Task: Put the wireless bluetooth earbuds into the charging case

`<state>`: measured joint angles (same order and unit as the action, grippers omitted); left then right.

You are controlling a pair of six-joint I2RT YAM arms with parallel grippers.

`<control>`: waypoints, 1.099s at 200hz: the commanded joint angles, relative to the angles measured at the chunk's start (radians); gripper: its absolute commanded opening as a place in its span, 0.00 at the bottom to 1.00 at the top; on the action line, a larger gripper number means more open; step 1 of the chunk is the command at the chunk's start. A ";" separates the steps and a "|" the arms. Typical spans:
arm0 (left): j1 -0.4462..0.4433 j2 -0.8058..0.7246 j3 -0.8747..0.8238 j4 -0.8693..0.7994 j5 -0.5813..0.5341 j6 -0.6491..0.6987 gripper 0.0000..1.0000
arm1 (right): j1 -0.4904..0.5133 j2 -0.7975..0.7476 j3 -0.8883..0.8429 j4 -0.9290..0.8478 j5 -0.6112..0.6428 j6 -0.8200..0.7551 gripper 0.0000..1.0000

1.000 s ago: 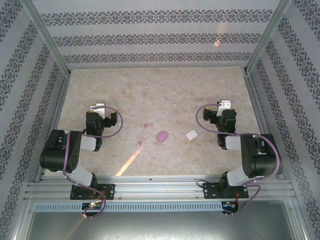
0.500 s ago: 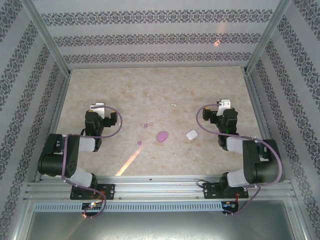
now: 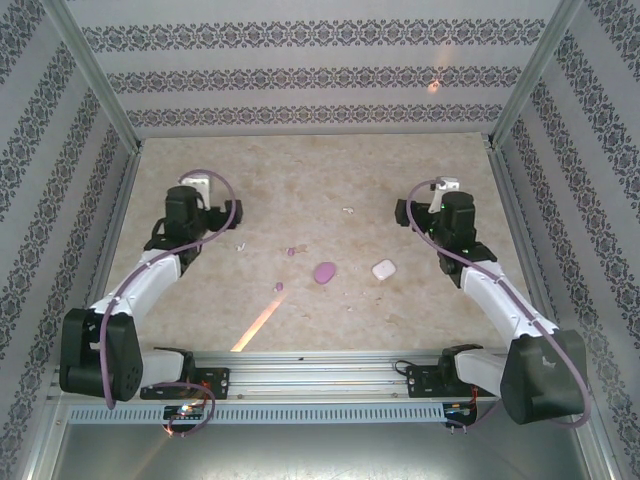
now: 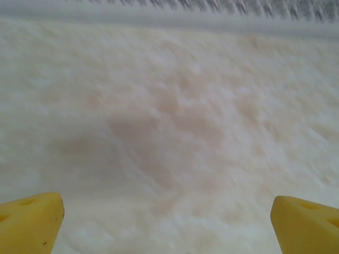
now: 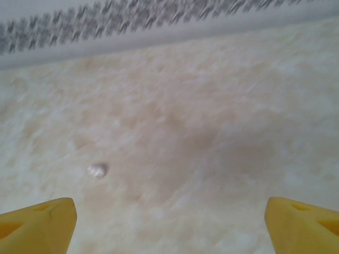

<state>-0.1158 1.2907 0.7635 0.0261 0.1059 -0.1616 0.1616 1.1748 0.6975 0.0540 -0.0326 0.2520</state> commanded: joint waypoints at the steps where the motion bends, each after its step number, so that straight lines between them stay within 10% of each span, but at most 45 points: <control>1: -0.120 0.026 0.001 -0.208 0.019 -0.079 1.00 | 0.090 0.066 0.058 -0.199 -0.028 0.085 0.91; 78: -0.555 0.099 -0.090 0.021 0.066 0.065 1.00 | 0.321 0.184 0.081 -0.246 0.001 0.259 0.92; 220: -0.663 0.560 0.184 0.005 0.062 0.100 0.92 | 0.305 0.010 -0.095 -0.330 0.048 0.384 0.94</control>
<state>-0.7708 1.8046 0.9268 0.0391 0.1596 -0.1001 0.4789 1.2255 0.6201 -0.2302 -0.0154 0.6079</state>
